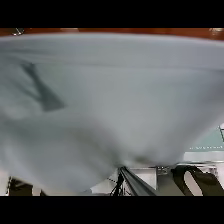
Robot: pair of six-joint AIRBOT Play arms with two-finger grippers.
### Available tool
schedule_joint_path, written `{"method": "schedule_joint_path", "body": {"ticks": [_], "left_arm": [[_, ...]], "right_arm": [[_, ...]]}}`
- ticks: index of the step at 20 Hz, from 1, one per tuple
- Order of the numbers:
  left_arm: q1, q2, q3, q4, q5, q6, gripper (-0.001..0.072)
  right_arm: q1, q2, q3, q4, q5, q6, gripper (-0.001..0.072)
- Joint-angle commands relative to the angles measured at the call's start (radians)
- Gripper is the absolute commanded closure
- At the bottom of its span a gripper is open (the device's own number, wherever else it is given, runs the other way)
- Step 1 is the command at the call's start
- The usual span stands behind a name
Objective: Fold the shirts.
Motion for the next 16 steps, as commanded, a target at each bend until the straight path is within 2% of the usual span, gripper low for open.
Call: {"method": "schedule_joint_path", "body": {"ticks": [1, 3, 6, 8, 12, 16], "left_arm": [[-0.007, -0.167, -0.139, -0.172, -0.007, 0.056, 0.0689], [-0.017, -0.339, -0.154, -0.24, 0.004, 0.113, 0.0689], [-0.093, -0.615, -0.13, -0.248, 0.136, 0.154, 0.0689], [-0.14, -0.8, -0.054, -0.249, 0.214, 0.153, 0.0689], [-0.207, -1.131, 0.171, -0.249, 0.284, 0.15, 0.0688], [-0.213, -1.31, 0.301, -0.25, 0.284, 0.029, 0.0688]], "right_arm": [[0.01, -0.04, -0.279, 0.003, -0.177, -0.003, 0.0691], [0.01, -0.153, -0.364, 0.02, -0.299, -0.022, 0.0691], [0.01, -0.418, -0.362, 0.12, -0.454, -0.085, 0.0691], [0.01, -0.62, -0.292, 0.181, -0.519, -0.105, 0.0691], [0.01, -0.988, -0.011, 0.261, -0.531, -0.1, 0.0691], [0.01, -1.206, 0.206, 0.337, -0.526, -0.048, 0.0691]]}}
